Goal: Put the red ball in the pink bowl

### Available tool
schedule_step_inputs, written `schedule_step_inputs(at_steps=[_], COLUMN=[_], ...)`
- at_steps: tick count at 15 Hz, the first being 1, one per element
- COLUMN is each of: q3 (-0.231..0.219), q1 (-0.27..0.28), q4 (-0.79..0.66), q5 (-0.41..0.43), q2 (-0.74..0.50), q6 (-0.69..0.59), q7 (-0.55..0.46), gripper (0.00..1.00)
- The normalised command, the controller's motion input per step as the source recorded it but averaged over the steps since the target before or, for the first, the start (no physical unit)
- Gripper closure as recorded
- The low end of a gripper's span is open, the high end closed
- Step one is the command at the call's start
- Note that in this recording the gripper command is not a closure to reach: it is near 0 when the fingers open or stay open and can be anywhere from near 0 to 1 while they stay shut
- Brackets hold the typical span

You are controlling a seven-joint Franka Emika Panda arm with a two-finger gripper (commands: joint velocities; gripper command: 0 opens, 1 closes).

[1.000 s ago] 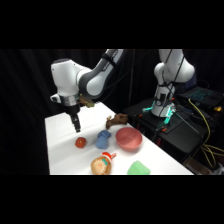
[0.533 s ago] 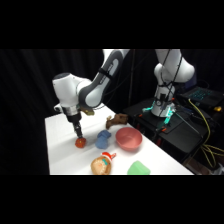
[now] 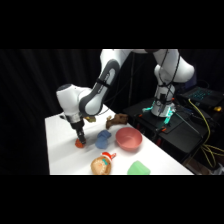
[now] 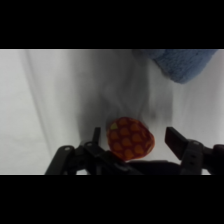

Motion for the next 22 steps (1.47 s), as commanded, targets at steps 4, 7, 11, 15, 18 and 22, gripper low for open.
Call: schedule_step_inputs(at_steps=[4,7,11,15,18,22], q3=[0.088,0.057,0.003,-0.058,-0.104,-0.048], q1=[-0.076,-0.061,-0.028,0.049,0.115,0.098], q4=[0.15,0.12,0.04,-0.19,-0.44,-0.66], q5=[0.12,0.089,0.035,-0.043,-0.137,-0.118], q2=[0.12,0.02,-0.13,-0.46,-0.66,-0.73], q6=[0.09,0.05,-0.03,-0.24,-0.25,-0.11], q7=[-0.11,-0.1,-0.06,0.02,0.08,0.06], gripper=[1.0,1.0,0.17,0.17,0.17,0.17])
